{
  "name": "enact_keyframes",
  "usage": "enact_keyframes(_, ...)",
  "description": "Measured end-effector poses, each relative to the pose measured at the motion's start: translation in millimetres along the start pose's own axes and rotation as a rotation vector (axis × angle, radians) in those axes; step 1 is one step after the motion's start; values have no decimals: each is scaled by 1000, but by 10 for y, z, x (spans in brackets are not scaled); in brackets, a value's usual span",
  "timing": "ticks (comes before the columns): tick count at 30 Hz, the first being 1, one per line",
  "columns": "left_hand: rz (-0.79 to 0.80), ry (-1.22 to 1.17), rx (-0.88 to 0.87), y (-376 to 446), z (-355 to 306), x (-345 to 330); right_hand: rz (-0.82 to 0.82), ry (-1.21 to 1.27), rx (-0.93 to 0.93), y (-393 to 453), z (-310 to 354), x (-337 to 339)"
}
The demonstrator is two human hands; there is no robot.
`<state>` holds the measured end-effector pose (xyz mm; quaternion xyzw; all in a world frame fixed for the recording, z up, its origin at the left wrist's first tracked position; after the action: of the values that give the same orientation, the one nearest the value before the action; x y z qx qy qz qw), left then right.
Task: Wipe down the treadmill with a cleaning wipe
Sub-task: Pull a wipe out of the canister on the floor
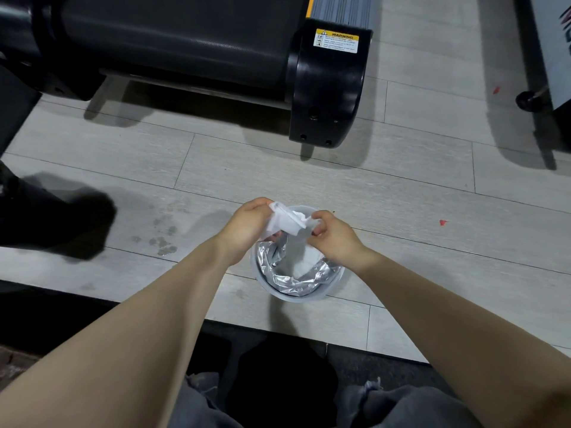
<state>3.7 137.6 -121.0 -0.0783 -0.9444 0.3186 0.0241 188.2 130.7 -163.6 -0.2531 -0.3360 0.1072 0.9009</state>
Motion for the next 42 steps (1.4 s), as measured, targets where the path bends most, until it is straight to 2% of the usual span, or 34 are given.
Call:
enact_keyframes(2, 29, -11, 30, 2, 8, 3, -11, -51, 55, 69, 52, -28)
enact_keyframes(5, 74, -77, 100, -3, 65, 25, -32, 64, 135, 104, 122, -33)
enact_keyframes(6, 89, -101, 104, 5, 84, 29, -29, 14, 181, 95, 149, -37)
enact_keyframes(8, 74, -151, 84, 38, 103, 57, -8, -282, 271, 85, 159, -78)
enact_keyframes(11, -17, -174, 87, 57, 108, 128, 0, -783, 280, 105, 138, -168)
enact_keyframes(13, -40, -187, 83, 48, 96, 146, -45, -944, 326, 120, 214, -189)
enact_keyframes(16, -49, -135, 86, 45, 122, 170, -95, -1054, 400, 138, 335, -167)
enact_keyframes(26, -35, -96, 67, 68, 167, 224, -117, -1050, 418, 248, 339, -178)
enact_keyframes(35, -148, -55, 107, 84, 163, 277, -106, -1087, 412, 257, 326, -165)
enact_keyframes(37, -177, 22, 50, 88, 113, 267, -99, -1053, 428, 228, 331, -132)
enact_keyframes(42, -144, 333, -255, 54, -72, 182, -81, -804, 483, -6, 346, 81)
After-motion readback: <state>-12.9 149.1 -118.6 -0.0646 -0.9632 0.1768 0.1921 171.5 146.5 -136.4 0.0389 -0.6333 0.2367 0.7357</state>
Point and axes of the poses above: each hand's wrist, its own y-axis towards the middle knuckle, its own x-axis out of the back of the hand, z = x × y, the point moved 6 cm from there along y, towards the middle knuckle
